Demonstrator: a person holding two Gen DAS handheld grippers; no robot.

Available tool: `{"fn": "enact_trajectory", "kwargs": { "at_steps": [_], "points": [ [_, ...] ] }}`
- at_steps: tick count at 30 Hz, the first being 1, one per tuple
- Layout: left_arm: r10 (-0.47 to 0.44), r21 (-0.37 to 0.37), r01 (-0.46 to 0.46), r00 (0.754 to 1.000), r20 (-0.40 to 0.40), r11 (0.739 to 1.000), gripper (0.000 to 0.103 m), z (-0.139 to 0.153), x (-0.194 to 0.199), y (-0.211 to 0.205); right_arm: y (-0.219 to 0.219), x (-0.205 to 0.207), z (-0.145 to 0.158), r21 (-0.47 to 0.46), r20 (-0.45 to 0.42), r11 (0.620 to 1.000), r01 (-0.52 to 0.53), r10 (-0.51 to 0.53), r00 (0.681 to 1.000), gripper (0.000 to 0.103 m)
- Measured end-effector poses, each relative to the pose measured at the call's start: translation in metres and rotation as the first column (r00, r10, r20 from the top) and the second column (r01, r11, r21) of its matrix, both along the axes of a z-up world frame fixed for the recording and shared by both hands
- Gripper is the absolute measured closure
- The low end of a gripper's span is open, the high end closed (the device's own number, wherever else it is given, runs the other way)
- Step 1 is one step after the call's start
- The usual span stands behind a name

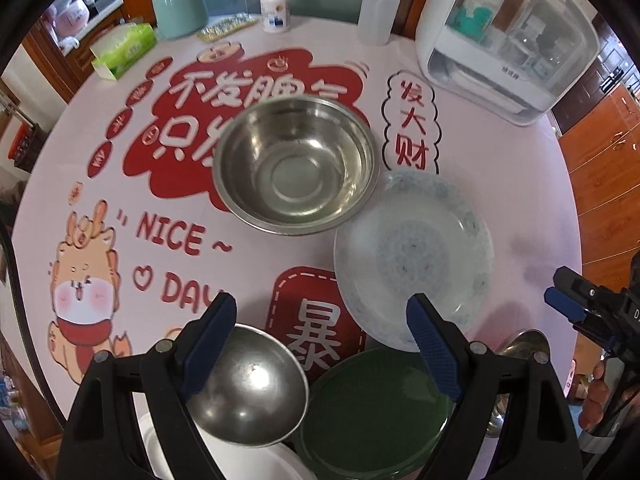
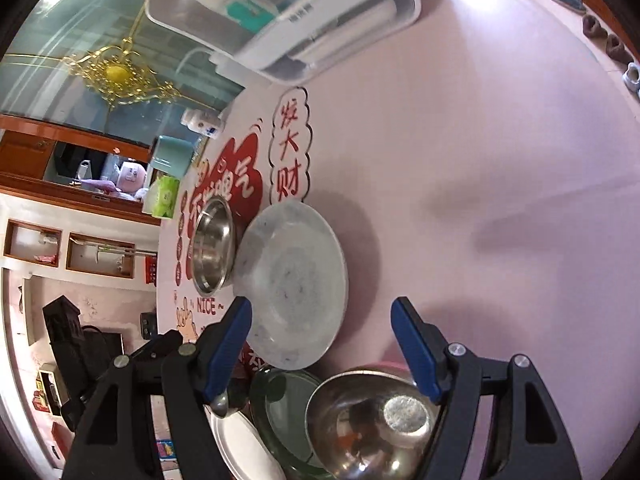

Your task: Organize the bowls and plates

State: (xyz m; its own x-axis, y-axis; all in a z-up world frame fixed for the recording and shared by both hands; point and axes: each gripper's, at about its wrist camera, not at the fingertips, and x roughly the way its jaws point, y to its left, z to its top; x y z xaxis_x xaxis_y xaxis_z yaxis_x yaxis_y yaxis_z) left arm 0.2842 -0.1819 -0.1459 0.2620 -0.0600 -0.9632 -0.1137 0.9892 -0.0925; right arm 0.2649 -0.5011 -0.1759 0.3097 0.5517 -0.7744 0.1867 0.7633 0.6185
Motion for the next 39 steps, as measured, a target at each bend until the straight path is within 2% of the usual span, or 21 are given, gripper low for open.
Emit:
{"fn": "enact_trajectory", "kwargs": {
  "at_steps": [2, 6, 11, 13, 18, 22, 24, 27, 28, 32, 34, 36, 39],
  "points": [
    [0.007, -0.003, -0.007, 1.0, -0.017, 1.0, 0.017, -0.009, 0.004, 0.0, 0.002, 0.004, -0.006, 0.004, -0.013, 1.0, -0.008, 0.008, 1.0, 0.031],
    [0.018, -0.014, -0.018, 0.998, -0.058, 1.0, 0.025, -0.028, 0.013, 0.0, 0.004, 0.01, -0.018, 0.01, -0.035, 1.0, -0.007, 0.007, 0.999, 0.033],
    [0.016, -0.037, -0.02, 0.996, -0.09, 0.999, 0.03, -0.045, 0.026, -0.003, 0.005, 0.017, -0.033, 0.005, -0.073, 1.0, -0.005, 0.005, 0.997, 0.044],
    [0.017, -0.05, -0.022, 0.995, -0.102, 0.998, 0.04, -0.051, 0.03, -0.002, 0.006, 0.018, -0.037, 0.002, -0.086, 1.0, -0.013, 0.013, 0.996, 0.053],
    [0.018, -0.063, -0.027, 0.991, -0.136, 0.998, 0.046, -0.068, 0.038, -0.004, 0.01, 0.024, -0.044, 0.016, -0.099, 0.999, -0.031, 0.032, 0.995, 0.062],
    [0.021, -0.064, -0.031, 0.987, -0.16, 0.997, 0.059, -0.08, 0.045, -0.005, 0.013, 0.027, -0.05, 0.019, -0.109, 0.999, -0.045, 0.046, 0.993, 0.067],
    [0.018, -0.07, -0.031, 0.985, -0.174, 0.997, 0.06, -0.086, 0.048, -0.006, 0.015, 0.028, -0.052, 0.019, -0.115, 0.998, -0.053, 0.055, 0.992, 0.07],
    [0.015, -0.07, -0.028, 0.983, -0.183, 0.997, 0.063, -0.092, 0.053, -0.009, 0.018, 0.029, -0.056, 0.023, -0.126, 0.998, -0.06, 0.063, 0.99, 0.075],
    [0.013, -0.07, -0.027, 0.983, -0.185, 0.997, 0.068, -0.094, 0.054, -0.009, 0.019, 0.03, -0.057, 0.025, -0.127, 0.998, -0.063, 0.066, 0.99, 0.078],
    [0.011, -0.072, -0.026, 0.981, -0.192, 0.997, 0.072, -0.1, 0.058, -0.011, 0.022, 0.031, -0.061, 0.032, -0.129, 0.997, -0.074, 0.078, 0.989, 0.08],
    [0.01, -0.093, -0.029, 0.982, -0.191, 0.995, 0.078, -0.103, 0.059, -0.009, 0.022, 0.032, -0.062, 0.04, -0.134, 0.996, -0.078, 0.083, 0.988, 0.081],
    [0.005, -0.108, -0.026, 0.982, -0.188, 0.994, 0.081, -0.104, 0.058, -0.01, 0.024, 0.033, -0.063, 0.047, -0.131, 0.995, -0.086, 0.092, 0.987, 0.087],
    [-0.004, -0.121, -0.018, 0.983, -0.182, 0.992, 0.085, -0.105, 0.057, -0.012, 0.027, 0.035, -0.064, 0.04, -0.129, 0.994, -0.1, 0.104, 0.986, 0.088]
  ]
}}
